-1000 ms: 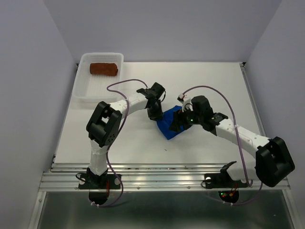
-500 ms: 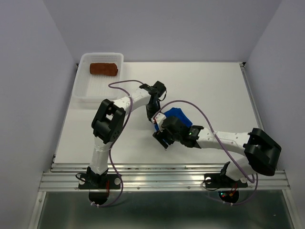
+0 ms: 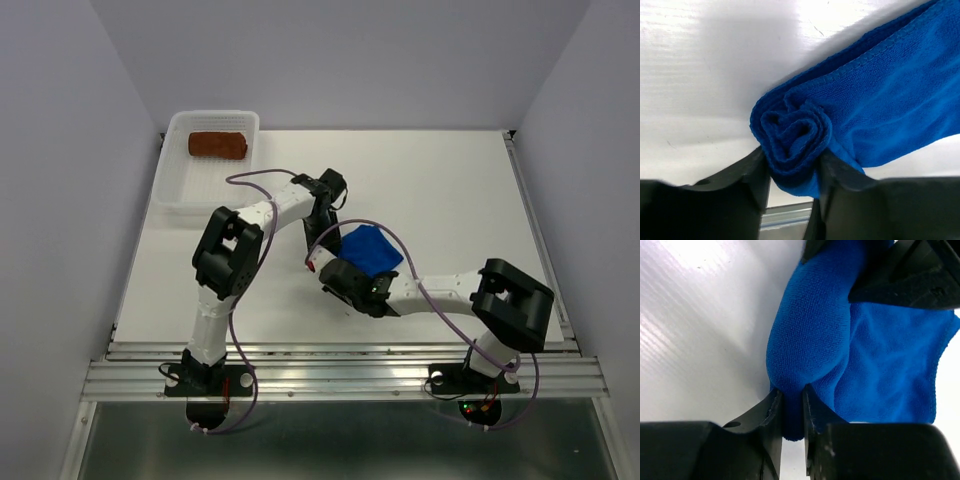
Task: Roll the towels
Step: Roll the towel
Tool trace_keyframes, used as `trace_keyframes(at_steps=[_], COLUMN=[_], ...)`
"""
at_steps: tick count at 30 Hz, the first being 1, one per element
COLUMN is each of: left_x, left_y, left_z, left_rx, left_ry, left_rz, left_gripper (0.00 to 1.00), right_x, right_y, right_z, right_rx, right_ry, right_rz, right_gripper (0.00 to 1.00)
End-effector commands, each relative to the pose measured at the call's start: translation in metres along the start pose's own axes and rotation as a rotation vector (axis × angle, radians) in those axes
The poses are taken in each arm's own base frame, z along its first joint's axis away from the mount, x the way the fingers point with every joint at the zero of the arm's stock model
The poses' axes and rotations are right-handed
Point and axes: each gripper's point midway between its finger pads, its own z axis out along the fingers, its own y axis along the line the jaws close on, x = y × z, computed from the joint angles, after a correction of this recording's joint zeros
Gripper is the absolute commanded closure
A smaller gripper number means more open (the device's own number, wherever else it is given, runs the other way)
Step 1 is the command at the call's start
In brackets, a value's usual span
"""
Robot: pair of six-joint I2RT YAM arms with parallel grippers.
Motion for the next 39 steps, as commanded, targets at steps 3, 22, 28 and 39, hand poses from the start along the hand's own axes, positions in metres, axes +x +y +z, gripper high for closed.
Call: trace_keyframes(at_steps=[3,22,28,39], left_x=[-0.009,-0.077,-0.050,-0.016], left_y=[-0.003,0.025,0.003,-0.045], left_z=[-0.035,-0.111,-0.094,-0.058], left_rx=[0.093,0.323,0.442,0.578], left_ry=[-0.064,-0.371,-0.309,-0.194], left_rz=[-0.017,-0.008,0.121,0.215], left_gripper=[0.29,0.06,0.06,0.04], right_x=[0.010,-0.032,-0.021,0.007], right_y=[-0.006,-0.006,-0.021,-0.033], right_z=[0.004,-0.020,-0.016,-0.015], right_rx=[0.080,-0.507,-0.617,-0.828], right_ry=[0.046,-0.138,-0.094,-0.027], right_rz=[0.057,0.715,0.885,1.077], right_gripper=[0.92,0.94,0.94,0.94])
